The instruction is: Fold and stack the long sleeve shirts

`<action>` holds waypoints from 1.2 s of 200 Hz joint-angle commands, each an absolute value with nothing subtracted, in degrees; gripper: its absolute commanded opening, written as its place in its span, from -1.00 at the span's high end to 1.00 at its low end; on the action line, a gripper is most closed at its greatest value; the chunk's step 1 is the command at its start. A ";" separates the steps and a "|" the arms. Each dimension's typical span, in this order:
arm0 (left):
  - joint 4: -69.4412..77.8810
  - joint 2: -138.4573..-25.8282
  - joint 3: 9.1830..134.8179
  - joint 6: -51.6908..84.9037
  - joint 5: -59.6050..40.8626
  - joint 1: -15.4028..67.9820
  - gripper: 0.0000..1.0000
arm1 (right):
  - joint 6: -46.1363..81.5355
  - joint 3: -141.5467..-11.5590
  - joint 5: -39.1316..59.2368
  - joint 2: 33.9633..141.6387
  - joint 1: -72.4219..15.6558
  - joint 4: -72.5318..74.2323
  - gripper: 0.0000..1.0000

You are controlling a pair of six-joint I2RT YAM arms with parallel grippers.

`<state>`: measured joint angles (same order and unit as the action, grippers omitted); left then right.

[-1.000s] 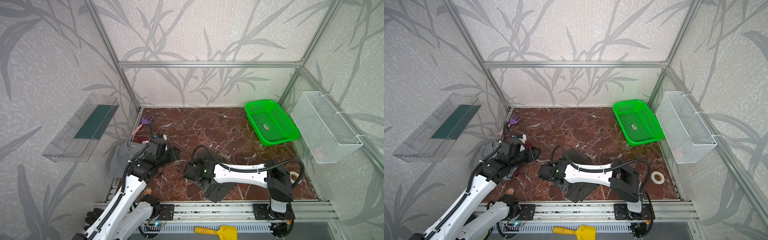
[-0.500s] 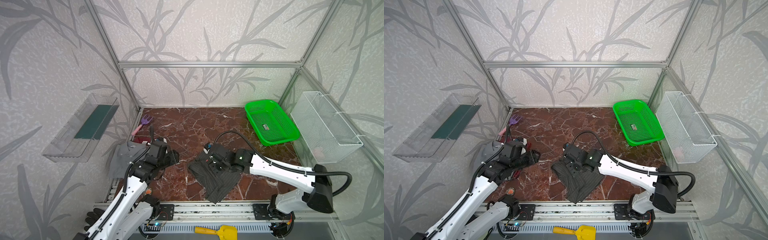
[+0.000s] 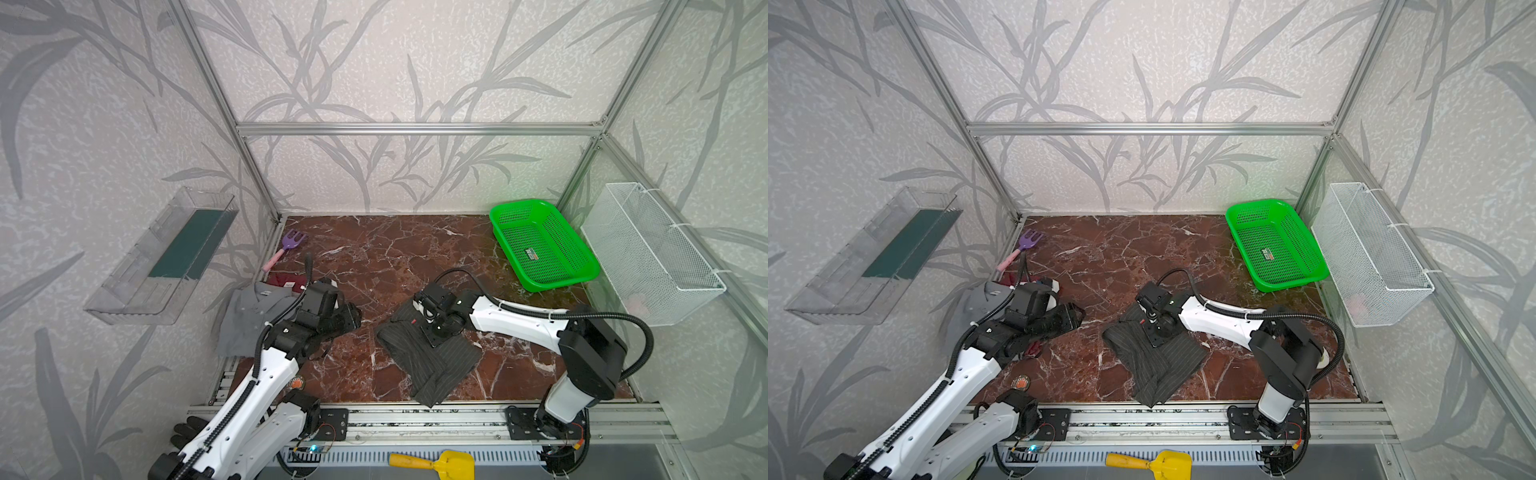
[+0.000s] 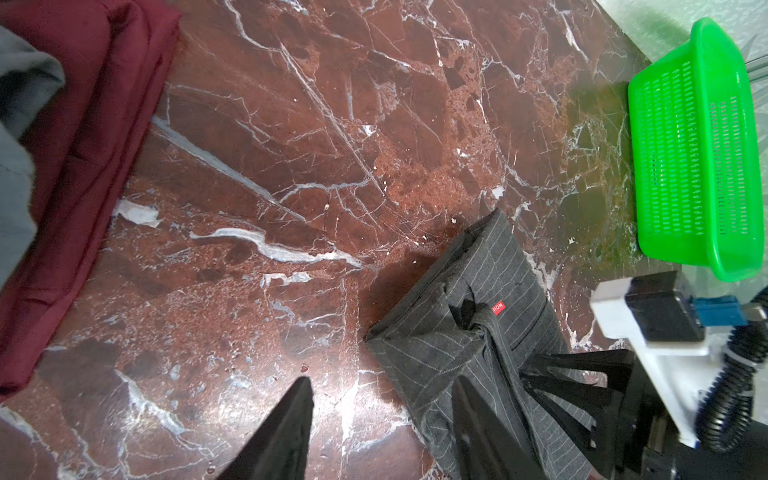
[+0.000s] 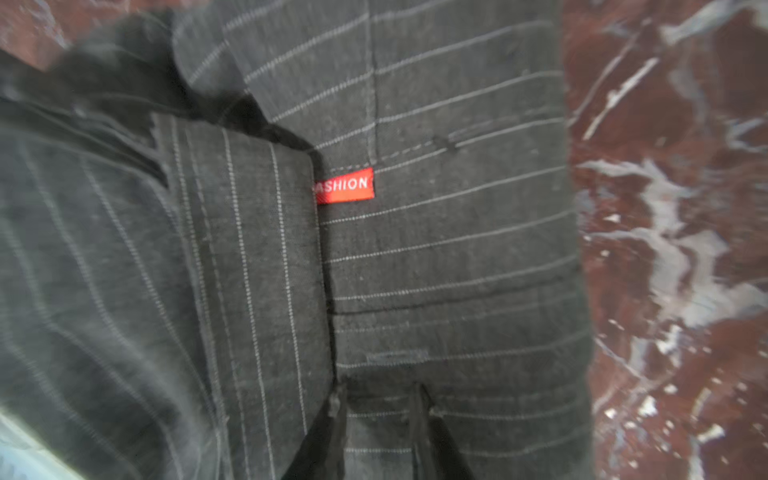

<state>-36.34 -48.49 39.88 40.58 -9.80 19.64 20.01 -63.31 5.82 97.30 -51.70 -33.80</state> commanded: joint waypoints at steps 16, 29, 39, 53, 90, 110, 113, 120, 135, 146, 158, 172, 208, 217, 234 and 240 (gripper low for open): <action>-35.66 -48.52 39.45 40.87 -10.11 19.34 -0.10 | 19.67 -60.73 13.42 96.10 -52.00 -29.05 0.43; -35.68 -48.59 39.46 40.87 -10.00 19.34 -0.10 | 20.07 -59.65 17.02 94.83 -51.96 -27.04 0.43; -35.54 -48.55 39.45 40.87 -9.85 19.36 -0.10 | 20.46 -59.09 19.62 94.34 -52.02 -25.78 0.43; -35.56 -48.69 39.46 40.78 -9.78 19.34 -0.10 | 20.99 -58.68 23.24 93.98 -52.01 -24.17 0.43; -35.77 -48.30 39.44 40.79 -9.67 19.34 -0.10 | 21.53 -58.13 25.20 91.87 -52.61 -22.71 0.43; -35.77 -48.24 39.46 40.78 -9.67 19.35 -0.10 | 20.99 -58.55 24.80 91.10 -52.53 -23.77 0.41; -35.73 -48.21 39.43 40.78 -9.71 19.34 -0.10 | 20.84 -58.61 24.30 91.12 -52.48 -24.14 0.40; -35.77 -48.34 39.46 40.80 -9.74 19.34 -0.10 | 20.59 -58.63 24.04 91.10 -52.26 -24.35 0.39; -35.77 -48.17 39.38 40.79 -9.66 19.39 -0.10 | 20.59 -58.58 25.21 91.50 -52.11 -23.99 0.36; -35.80 -47.96 39.46 40.72 -9.60 19.34 -0.10 | 20.69 -58.67 27.26 92.14 -52.05 -23.39 0.34; -36.08 -47.78 39.53 40.69 -9.38 19.34 -0.10 | 21.65 -58.58 28.92 92.46 -52.22 -22.34 0.34; -36.15 -47.48 39.60 40.61 -9.21 19.34 -0.10 | 22.58 -58.36 31.02 92.37 -53.10 -20.23 0.34; -36.43 -47.12 39.72 40.56 -8.98 19.40 -0.10 | 26.55 -57.30 35.93 91.77 -54.75 -14.53 0.34; -36.44 -46.83 39.73 40.61 -8.70 19.34 -0.10 | 26.68 -57.73 35.73 91.78 -56.05 -14.29 0.34; -36.55 -46.20 39.73 40.65 -8.06 19.36 -0.10 | 27.21 -59.51 36.51 93.14 -59.74 -13.65 0.34; -36.52 -46.02 39.76 40.60 -7.92 19.34 -0.10 | 28.28 -59.75 37.29 93.77 -61.28 -12.26 0.34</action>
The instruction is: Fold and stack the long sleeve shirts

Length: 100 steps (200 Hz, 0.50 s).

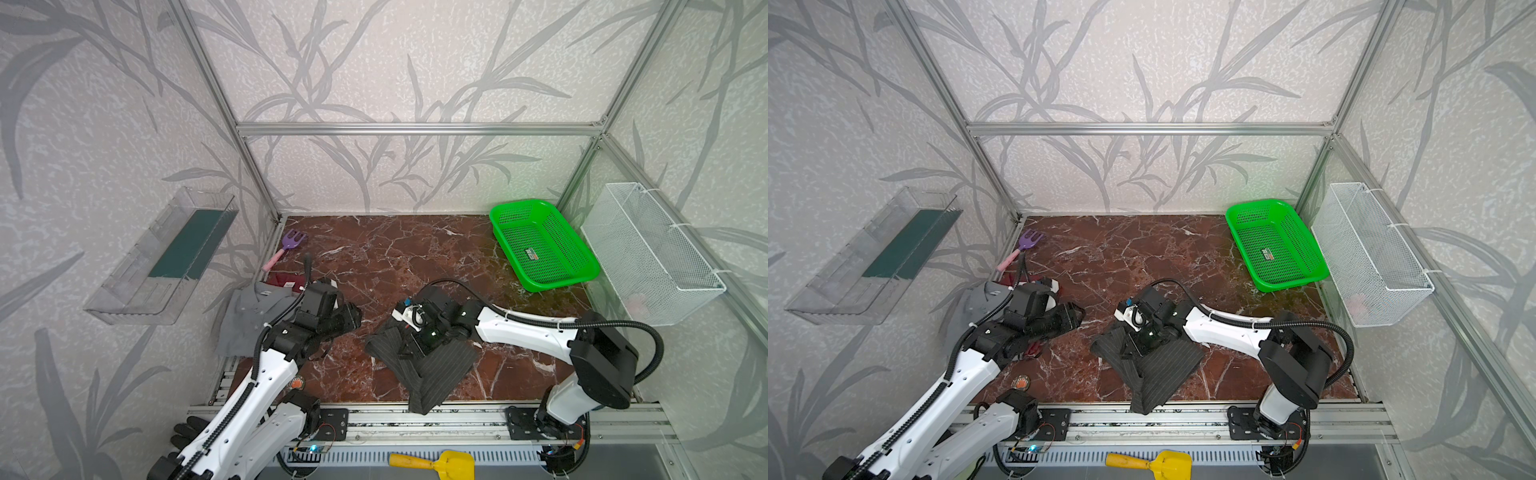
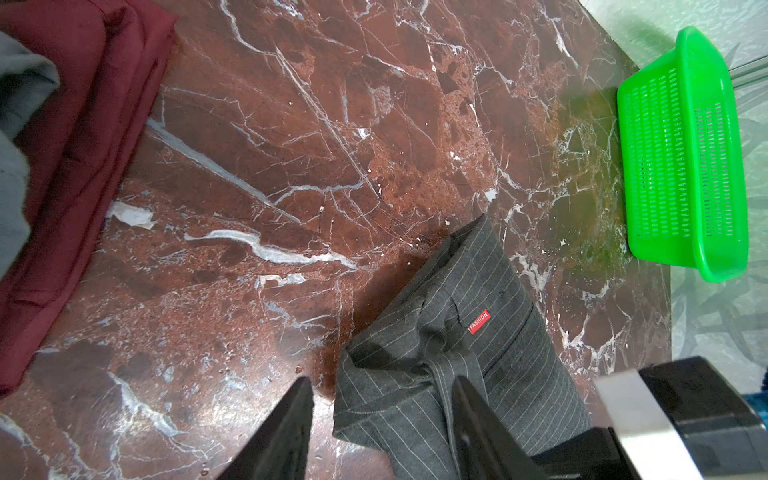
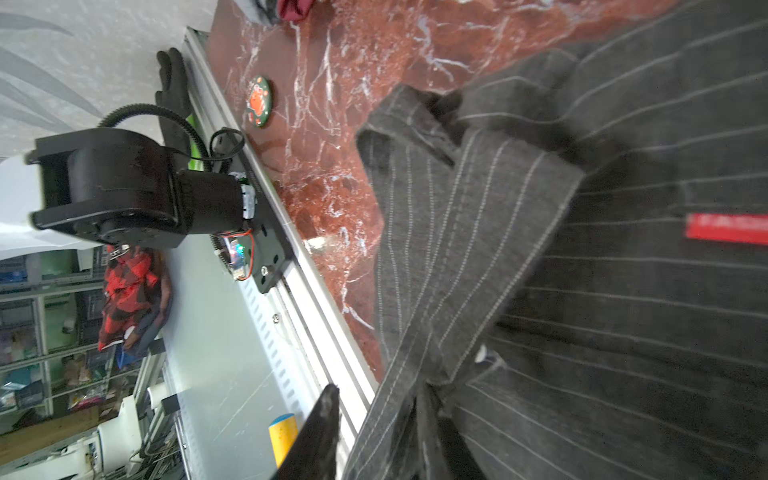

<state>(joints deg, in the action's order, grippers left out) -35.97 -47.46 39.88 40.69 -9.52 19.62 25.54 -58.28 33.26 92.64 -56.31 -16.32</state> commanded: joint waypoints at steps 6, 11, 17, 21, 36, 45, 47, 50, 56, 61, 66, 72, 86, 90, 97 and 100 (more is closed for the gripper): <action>-36.62 -45.84 39.76 40.67 -7.70 19.34 -0.10 | 29.61 -59.71 38.06 94.39 -62.48 -10.24 0.34; -36.71 -45.72 39.88 40.69 -7.64 19.34 -0.10 | 30.66 -59.81 38.67 94.88 -63.47 -9.00 0.34; -36.82 -45.53 39.89 40.69 -7.51 19.34 -0.10 | 31.43 -60.11 39.00 95.55 -64.51 -7.65 0.34; -36.87 -45.46 39.98 40.69 -7.41 19.34 -0.10 | 31.81 -60.39 38.94 95.89 -65.15 -7.32 0.34; -37.07 -44.85 39.86 40.93 -7.08 19.34 -0.10 | 32.19 -61.31 38.66 96.85 -66.93 -6.86 0.34; -37.15 -44.52 39.84 40.96 -7.08 19.34 -0.10 | 31.57 -61.82 37.77 96.49 -66.62 -8.84 0.35; -37.17 -44.51 39.82 40.96 -7.22 19.34 -0.10 | 31.45 -61.86 37.13 96.11 -66.42 -9.39 0.35; -37.20 -44.50 39.88 40.96 -7.35 19.34 -0.10 | 31.20 -61.58 35.94 95.39 -65.97 -10.04 0.36; -37.42 -44.43 39.82 41.03 -7.51 19.34 -0.10 | 30.88 -60.77 33.55 93.51 -64.97 -10.76 0.35; -37.42 -44.37 39.72 41.12 -7.81 19.34 -0.10 | 30.41 -60.10 31.46 91.76 -63.87 -11.67 0.34; -37.26 -44.32 39.42 41.34 -8.22 19.36 -0.10 | 29.78 -59.51 29.32 90.16 -62.66 -12.97 0.31; -36.93 -44.28 39.01 41.67 -8.84 19.34 -0.10 | 28.46 -59.17 27.71 88.40 -60.88 -15.20 0.24; -35.13 -44.33 37.36 42.74 -10.90 19.34 -0.10 | 25.14 -59.37 25.42 85.47 -55.67 -21.45 0.10; -34.44 -44.57 36.85 43.07 -11.92 19.34 -0.10 | 24.19 -59.61 24.60 84.88 -54.36 -23.58 0.06; -33.50 -45.15 36.04 43.66 -13.38 19.34 -0.10 | 22.60 -59.93 22.68 83.92 -52.07 -26.96 0.00; -33.17 -45.39 35.63 43.87 -14.03 19.34 -0.10 | 21.79 -59.83 21.47 83.52 -51.12 -28.20 -0.03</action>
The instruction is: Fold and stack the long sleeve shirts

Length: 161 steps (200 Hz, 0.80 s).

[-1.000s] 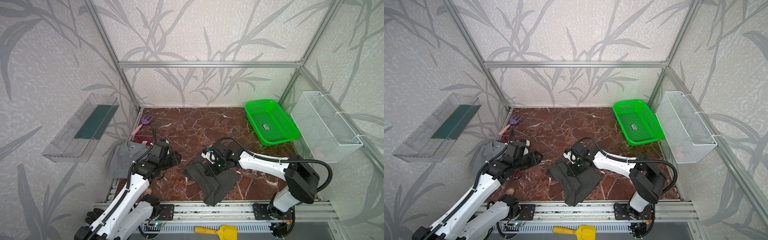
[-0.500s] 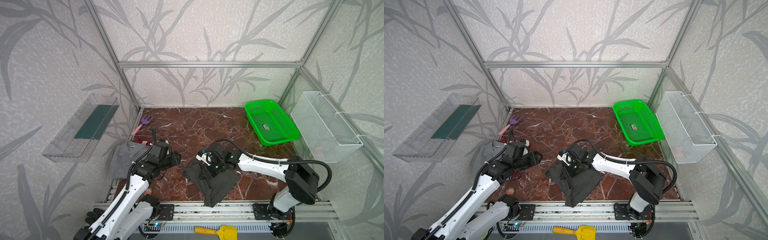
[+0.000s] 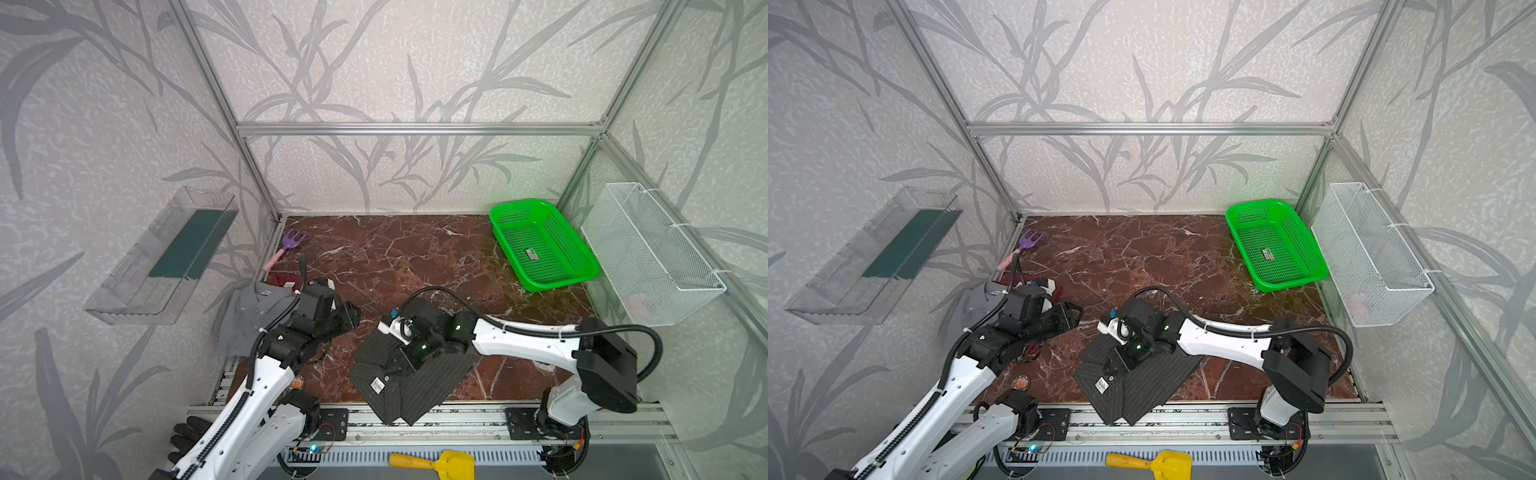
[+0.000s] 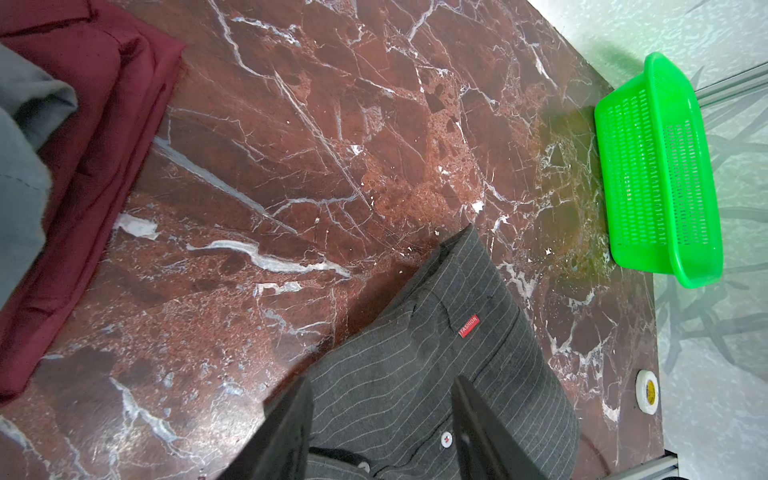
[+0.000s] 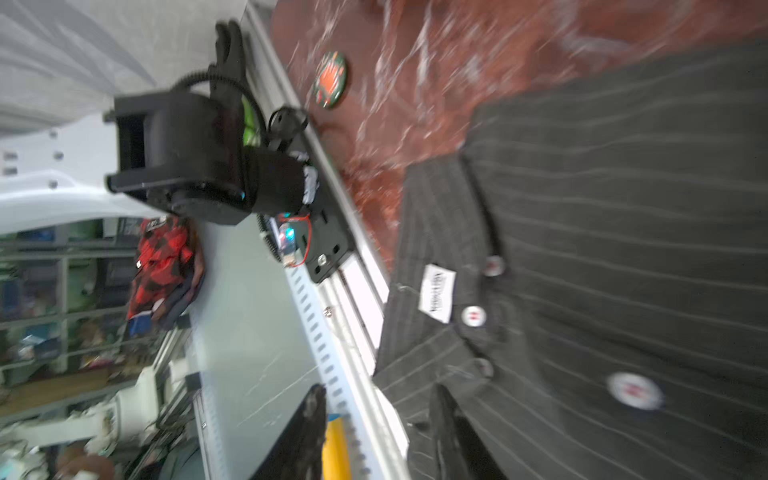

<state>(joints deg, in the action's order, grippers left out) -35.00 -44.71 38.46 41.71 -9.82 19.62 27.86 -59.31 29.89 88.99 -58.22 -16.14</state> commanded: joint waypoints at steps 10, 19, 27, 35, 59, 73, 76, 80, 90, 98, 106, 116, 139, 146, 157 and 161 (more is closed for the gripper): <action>-31.59 -46.41 34.43 44.83 -15.87 19.42 -0.10 | 20.67 -59.03 16.77 82.49 -47.92 -31.41 -0.09; -30.02 -47.39 33.65 45.46 -17.72 19.59 -0.10 | 20.34 -57.38 15.14 81.98 -44.44 -32.89 -0.12; -29.42 -48.24 33.41 45.90 -18.45 19.92 -0.10 | 20.15 -55.52 14.90 81.83 -41.15 -33.26 -0.14; -28.79 -49.03 33.17 46.36 -18.76 20.48 -0.10 | 19.62 -54.09 14.80 82.00 -38.60 -33.64 -0.14; -25.02 -52.22 32.18 47.88 -18.85 23.84 -0.10 | 20.02 -48.92 17.78 82.70 -35.02 -31.15 -0.14; -23.35 -55.45 32.43 48.46 -17.64 26.91 -0.10 | 21.17 -45.99 20.64 82.63 -34.94 -28.33 -0.14; -22.85 -56.31 32.54 48.62 -17.35 27.58 -0.10 | 21.54 -45.38 21.44 82.57 -34.90 -27.63 -0.14; -22.23 -57.50 32.72 48.74 -17.09 28.44 -0.10 | 21.92 -44.47 22.63 82.47 -34.93 -26.57 -0.13; -20.46 -60.53 33.24 49.27 -16.83 30.32 -0.10 | 23.07 -42.58 24.15 82.27 -34.92 -24.96 -0.11; -19.02 -63.18 33.52 49.87 -17.40 30.99 -0.10 | 23.72 -41.30 24.64 82.01 -34.90 -24.28 -0.09; -17.19 -65.73 33.73 50.39 -19.08 31.10 -0.10 | 24.20 -40.15 25.12 81.71 -34.94 -23.94 -0.05; -15.15 -68.76 34.15 50.92 -20.33 31.39 -0.10 | 24.72 -38.50 25.91 81.06 -34.89 -23.76 0.01; -11.93 -75.80 36.47 51.11 -21.35 33.17 -0.10 | 27.51 -33.55 28.41 77.13 -35.35 -21.69 0.13; -11.55 -78.21 37.67 50.91 -21.36 33.73 -0.10 | 28.71 -31.99 29.00 75.77 -35.84 -20.81 0.16; -10.51 -82.07 39.62 50.72 -21.97 34.44 -0.10 | 31.03 -29.84 29.95 73.86 -37.18 -19.05 0.19; -9.94 -83.52 40.35 50.71 -22.40 34.65 -0.10 | 31.67 -29.36 30.19 73.37 -37.51 -18.60 0.19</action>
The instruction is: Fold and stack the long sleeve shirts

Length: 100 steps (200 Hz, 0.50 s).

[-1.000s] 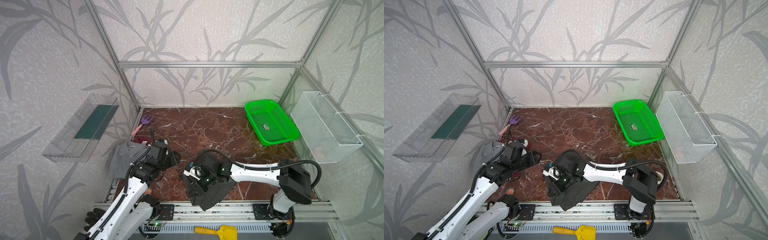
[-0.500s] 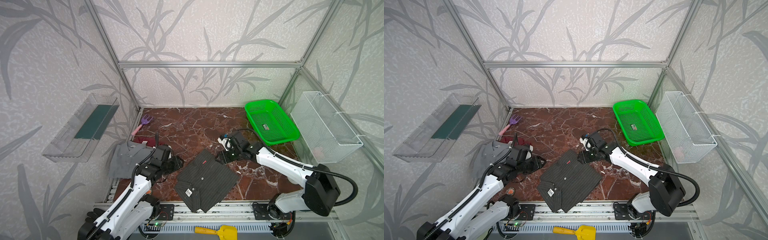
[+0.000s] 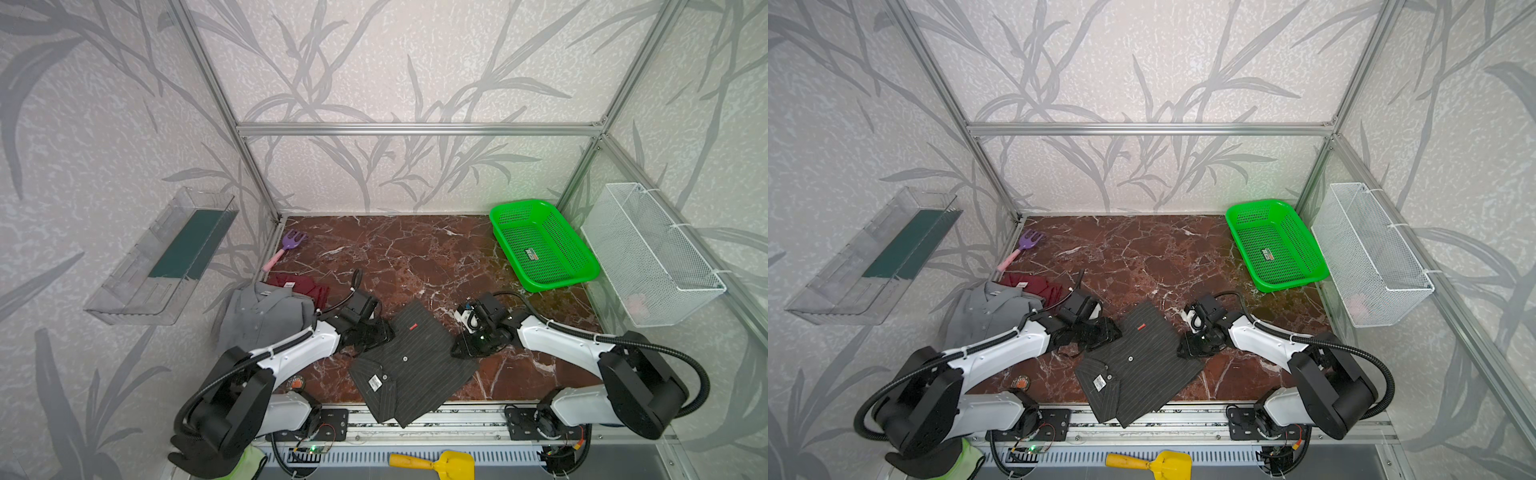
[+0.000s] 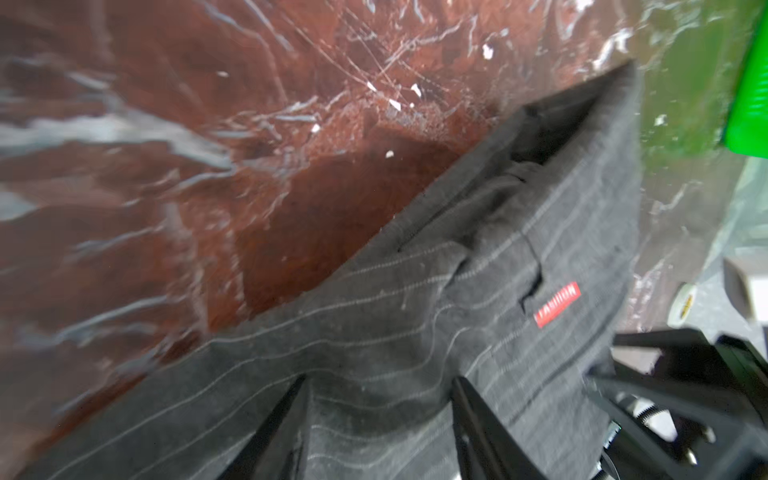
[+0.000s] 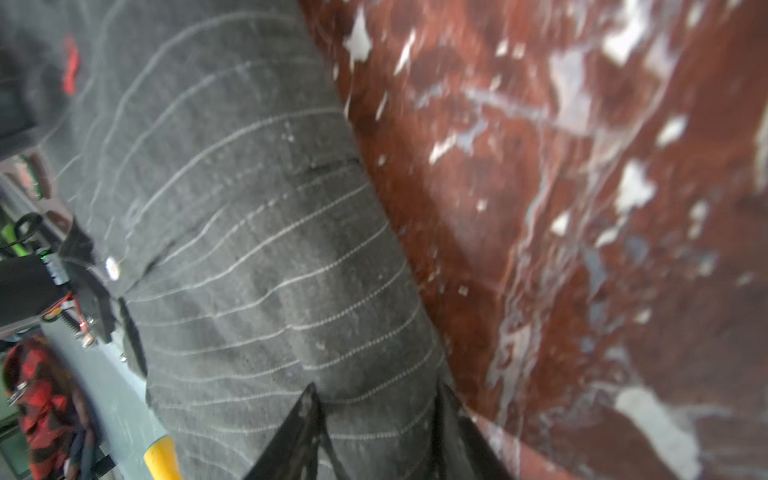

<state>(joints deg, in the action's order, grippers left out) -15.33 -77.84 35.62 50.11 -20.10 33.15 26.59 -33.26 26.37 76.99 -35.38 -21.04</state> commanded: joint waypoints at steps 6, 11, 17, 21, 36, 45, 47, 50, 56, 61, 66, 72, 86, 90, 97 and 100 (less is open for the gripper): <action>-9.04 -85.68 41.53 50.71 -23.08 34.75 -0.10 | 33.08 -28.29 30.23 72.48 -38.65 -17.63 0.20; -8.27 -87.57 42.44 50.83 -23.81 34.79 -0.10 | 34.15 -27.64 30.23 71.77 -39.64 -16.82 0.21; -7.39 -89.96 43.97 50.88 -24.80 34.82 -0.09 | 35.67 -26.99 30.11 71.03 -40.91 -15.69 0.21; -6.88 -91.48 45.02 50.97 -25.54 34.85 -0.09 | 36.11 -26.57 29.95 70.54 -41.70 -15.13 0.21; -6.22 -96.38 49.86 50.70 -27.07 35.24 -0.07 | 40.80 -25.60 28.83 69.36 -44.87 -12.96 0.21; -6.76 -98.86 53.38 49.73 -27.41 35.70 -0.07 | 42.36 -25.41 27.88 69.01 -46.51 -12.11 0.21; -7.20 -99.29 54.13 49.44 -27.35 35.82 -0.07 | 42.63 -25.36 27.65 68.87 -46.76 -11.99 0.21; -7.79 -100.14 55.54 49.06 -27.26 36.01 -0.08 | 43.38 -25.20 27.08 68.76 -47.52 -11.35 0.21; -8.96 -101.69 58.17 48.36 -27.30 36.24 -0.07 | 44.94 -24.93 26.34 68.73 -48.75 -10.24 0.21; -9.56 -102.95 60.34 47.75 -27.62 36.51 -0.07 | 45.91 -24.83 25.64 68.80 -49.77 -9.29 0.21; -10.09 -104.17 62.45 46.90 -28.07 36.62 -0.07 | 46.93 -24.75 24.88 68.98 -50.80 -8.26 0.21; -11.31 -105.61 65.12 45.99 -28.00 36.73 -0.07 | 48.08 -24.78 23.74 69.28 -52.22 -6.81 0.21; -13.64 -108.64 70.92 44.26 -28.62 36.94 -0.08 | 51.08 -25.12 20.67 70.70 -55.37 -3.51 0.22; -13.98 -109.39 72.42 43.74 -28.81 36.95 -0.08 | 51.85 -25.20 19.86 71.28 -56.19 -1.98 0.21; -15.50 -110.55 75.24 42.75 -28.59 36.92 -0.07 | 52.24 -25.85 19.35 72.57 -57.20 -0.01 0.21; -16.40 -110.86 76.52 42.19 -28.45 36.87 -0.08 | 52.08 -26.37 19.22 73.26 -57.58 0.34 0.21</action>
<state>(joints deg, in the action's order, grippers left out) -11.75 -108.20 68.51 46.61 -27.00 36.64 46.78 -25.26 23.94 70.32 -54.13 -8.08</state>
